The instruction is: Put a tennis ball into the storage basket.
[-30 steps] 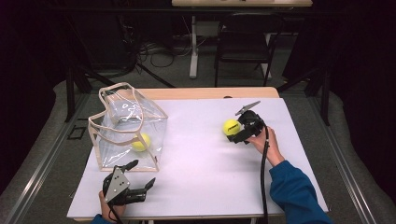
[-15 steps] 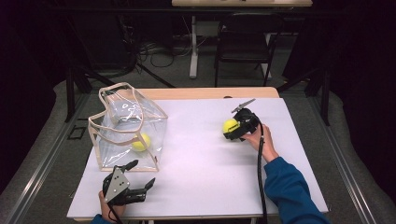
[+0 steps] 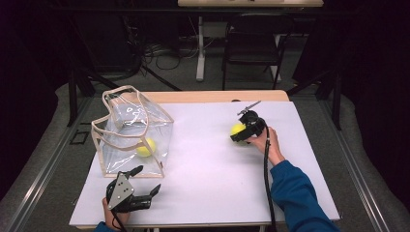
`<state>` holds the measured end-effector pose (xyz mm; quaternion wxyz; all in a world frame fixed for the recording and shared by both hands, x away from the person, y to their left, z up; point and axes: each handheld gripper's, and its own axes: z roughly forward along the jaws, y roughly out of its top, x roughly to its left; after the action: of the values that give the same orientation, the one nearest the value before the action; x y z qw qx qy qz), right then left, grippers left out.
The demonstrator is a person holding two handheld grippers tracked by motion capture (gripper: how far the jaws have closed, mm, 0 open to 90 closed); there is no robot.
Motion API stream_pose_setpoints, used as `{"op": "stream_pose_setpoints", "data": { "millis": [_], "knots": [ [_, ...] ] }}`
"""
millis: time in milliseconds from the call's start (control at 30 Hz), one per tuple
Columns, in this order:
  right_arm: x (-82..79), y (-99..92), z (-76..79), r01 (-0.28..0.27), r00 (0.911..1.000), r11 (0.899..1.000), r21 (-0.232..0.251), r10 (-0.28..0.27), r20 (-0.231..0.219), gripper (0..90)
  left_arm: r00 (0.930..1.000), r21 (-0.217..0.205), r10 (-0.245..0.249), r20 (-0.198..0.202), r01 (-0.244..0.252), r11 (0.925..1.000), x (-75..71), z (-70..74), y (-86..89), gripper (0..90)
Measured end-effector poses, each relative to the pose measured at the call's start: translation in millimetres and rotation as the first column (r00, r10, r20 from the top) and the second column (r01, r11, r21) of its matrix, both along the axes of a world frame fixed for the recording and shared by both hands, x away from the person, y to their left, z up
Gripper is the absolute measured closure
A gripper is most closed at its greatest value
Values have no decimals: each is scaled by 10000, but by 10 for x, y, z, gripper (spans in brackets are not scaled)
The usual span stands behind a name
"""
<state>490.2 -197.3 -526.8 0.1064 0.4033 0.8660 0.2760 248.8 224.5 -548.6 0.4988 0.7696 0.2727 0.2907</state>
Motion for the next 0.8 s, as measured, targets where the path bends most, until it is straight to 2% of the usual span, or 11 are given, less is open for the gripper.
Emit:
{"op": "stream_pose_setpoints", "data": {
  "millis": [200, 267, 567, 800],
  "knots": [
    [24, 10, -38, 193, 9997, 9996, -219, -196, -140, 215, 10000, -5, -8, -15, 8, 10000, 1, -2, 0, 158],
    [28, 11, -53, 194, 9996, 9998, -32, -195, -186, 242, 10000, 4, -11, -7, 11, 10000, 1, -1, 1, 158],
    [41, 21, -41, 149, 9997, 9999, -72, -150, -212, 254, 10000, -14, 6, 31, -6, 10000, -2, 0, -1, 158],
    [9, 21, 31, 99, 9998, 9999, -106, -101, -174, 255, 10000, -1, 10, 35, -10, 10000, -4, 1, 1, 158]
  ]
}}
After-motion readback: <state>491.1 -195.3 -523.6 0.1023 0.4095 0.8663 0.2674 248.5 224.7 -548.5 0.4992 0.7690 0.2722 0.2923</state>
